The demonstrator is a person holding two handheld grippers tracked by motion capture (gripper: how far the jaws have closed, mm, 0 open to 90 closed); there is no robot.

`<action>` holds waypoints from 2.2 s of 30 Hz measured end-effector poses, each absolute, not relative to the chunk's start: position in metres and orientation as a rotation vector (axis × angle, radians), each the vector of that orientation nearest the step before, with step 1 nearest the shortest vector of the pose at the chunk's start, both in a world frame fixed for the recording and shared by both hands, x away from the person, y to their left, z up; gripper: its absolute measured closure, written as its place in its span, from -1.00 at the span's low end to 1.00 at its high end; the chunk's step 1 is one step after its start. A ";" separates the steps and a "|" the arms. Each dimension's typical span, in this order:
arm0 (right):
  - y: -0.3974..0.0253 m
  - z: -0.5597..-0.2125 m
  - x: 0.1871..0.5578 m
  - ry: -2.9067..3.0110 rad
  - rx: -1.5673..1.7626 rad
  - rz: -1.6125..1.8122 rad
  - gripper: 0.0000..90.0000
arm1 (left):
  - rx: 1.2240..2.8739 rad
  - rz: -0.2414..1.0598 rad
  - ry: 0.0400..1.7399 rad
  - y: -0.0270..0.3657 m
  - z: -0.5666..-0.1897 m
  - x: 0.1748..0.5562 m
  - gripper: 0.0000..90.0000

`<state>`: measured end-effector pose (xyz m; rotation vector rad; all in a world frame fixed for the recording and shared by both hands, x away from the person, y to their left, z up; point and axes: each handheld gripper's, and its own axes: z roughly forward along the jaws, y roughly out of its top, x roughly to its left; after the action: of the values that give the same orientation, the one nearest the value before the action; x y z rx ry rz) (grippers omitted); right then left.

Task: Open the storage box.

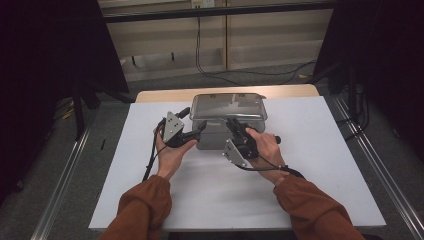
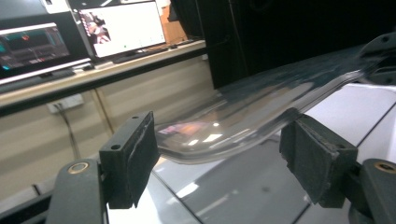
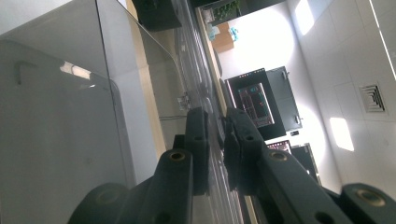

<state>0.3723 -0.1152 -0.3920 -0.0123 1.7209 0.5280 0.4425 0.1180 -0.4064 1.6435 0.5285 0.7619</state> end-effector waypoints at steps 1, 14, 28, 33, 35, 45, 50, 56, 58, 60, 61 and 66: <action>-0.116 -0.392 0.373 1.721 -0.008 0.532 0.77 | 1.643 0.757 0.528 0.118 -0.407 0.443 -0.34; -0.124 -0.391 0.375 1.743 0.096 0.625 0.39 | 1.653 0.797 0.499 0.119 -0.406 0.443 -0.15; -0.161 -0.391 0.378 1.778 0.389 0.823 -0.26 | 1.641 0.775 0.519 0.120 -0.406 0.444 -0.15; -0.176 -0.390 0.384 1.823 0.519 0.900 -0.39 | 1.633 0.772 0.528 0.120 -0.405 0.444 -0.15; -0.180 -0.390 0.385 1.828 0.539 0.929 -0.41 | 1.635 0.769 0.530 0.120 -0.405 0.444 -0.15; -0.205 -0.388 0.397 1.816 0.717 1.088 -0.54 | 1.621 0.754 0.546 0.120 -0.401 0.447 -0.13; -0.213 -0.388 0.403 1.819 0.767 1.178 -0.45 | 1.612 0.752 0.540 0.120 -0.396 0.451 -0.08; -0.218 -0.388 0.408 1.812 0.805 1.216 -0.31 | 1.616 0.760 0.532 0.118 -0.393 0.452 -0.07; -0.220 -0.388 0.411 1.810 0.817 1.230 -0.27 | 1.612 0.755 0.536 0.118 -0.392 0.453 -0.07; -0.221 -0.387 0.412 1.809 0.824 1.240 -0.24 | 1.616 0.759 0.535 0.118 -0.391 0.454 -0.07; -0.222 -0.387 0.413 1.808 0.830 1.246 -0.21 | 1.609 0.751 0.540 0.118 -0.391 0.454 -0.08; -0.226 -0.383 0.419 1.793 0.848 1.298 -0.09 | 1.608 0.745 0.541 0.116 -0.389 0.457 -0.08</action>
<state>0.4193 -0.2264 -0.3832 0.8476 1.7927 1.2982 0.4569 0.1162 -0.3891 1.6077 0.5406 0.7448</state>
